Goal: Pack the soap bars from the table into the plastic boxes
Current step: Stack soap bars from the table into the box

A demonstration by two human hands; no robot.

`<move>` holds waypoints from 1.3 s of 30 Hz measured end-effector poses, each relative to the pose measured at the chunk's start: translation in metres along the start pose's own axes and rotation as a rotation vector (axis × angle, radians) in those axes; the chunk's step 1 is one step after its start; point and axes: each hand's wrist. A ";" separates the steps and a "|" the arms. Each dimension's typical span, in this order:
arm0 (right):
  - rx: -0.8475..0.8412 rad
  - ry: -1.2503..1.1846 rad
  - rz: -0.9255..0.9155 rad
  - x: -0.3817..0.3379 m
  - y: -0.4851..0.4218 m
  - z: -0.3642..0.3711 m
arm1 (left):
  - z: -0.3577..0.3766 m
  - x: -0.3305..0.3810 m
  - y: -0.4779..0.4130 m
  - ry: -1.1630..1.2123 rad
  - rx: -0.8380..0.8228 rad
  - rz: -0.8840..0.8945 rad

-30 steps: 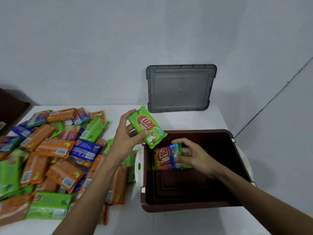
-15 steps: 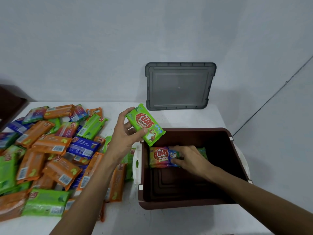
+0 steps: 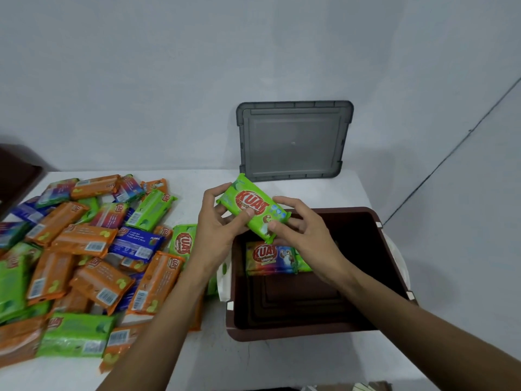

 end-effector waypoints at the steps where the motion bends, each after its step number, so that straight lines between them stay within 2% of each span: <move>1: 0.041 -0.040 -0.009 0.000 0.000 0.001 | 0.003 0.000 0.001 0.012 0.007 0.002; 4: 0.128 -0.160 -0.003 0.002 0.002 -0.002 | 0.008 0.001 0.005 -0.021 0.016 0.010; 9: 0.144 -0.208 0.023 -0.001 0.004 -0.030 | -0.001 -0.003 0.008 -0.424 0.006 0.146; 15: 0.020 0.111 0.029 -0.006 0.018 -0.083 | -0.017 -0.014 -0.002 -0.879 0.087 0.397; 18: -0.063 0.255 0.067 -0.007 0.025 -0.102 | -0.024 -0.024 -0.010 -1.026 0.115 0.424; 20: -0.090 0.347 0.096 -0.001 0.029 -0.109 | -0.026 -0.030 -0.012 -1.068 0.121 0.422; 24: -0.041 0.521 0.157 0.022 0.030 -0.109 | -0.025 -0.033 -0.011 -1.065 0.142 0.431; 27: -0.028 0.555 0.189 0.037 0.027 -0.105 | -0.024 -0.031 -0.010 -1.065 0.142 0.431; 34: -0.105 1.006 0.148 0.042 0.025 -0.099 | -0.024 -0.030 -0.010 -1.079 0.136 0.421; 39: -0.191 1.161 0.228 0.045 0.024 -0.092 | -0.023 -0.030 -0.009 -1.086 0.141 0.418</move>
Point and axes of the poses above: each hand's wrist, its own y-axis away from the middle knuckle, its own z-axis out of the palm, x = y × z, and after that the axes turned 12 degrees about -z, right-handed
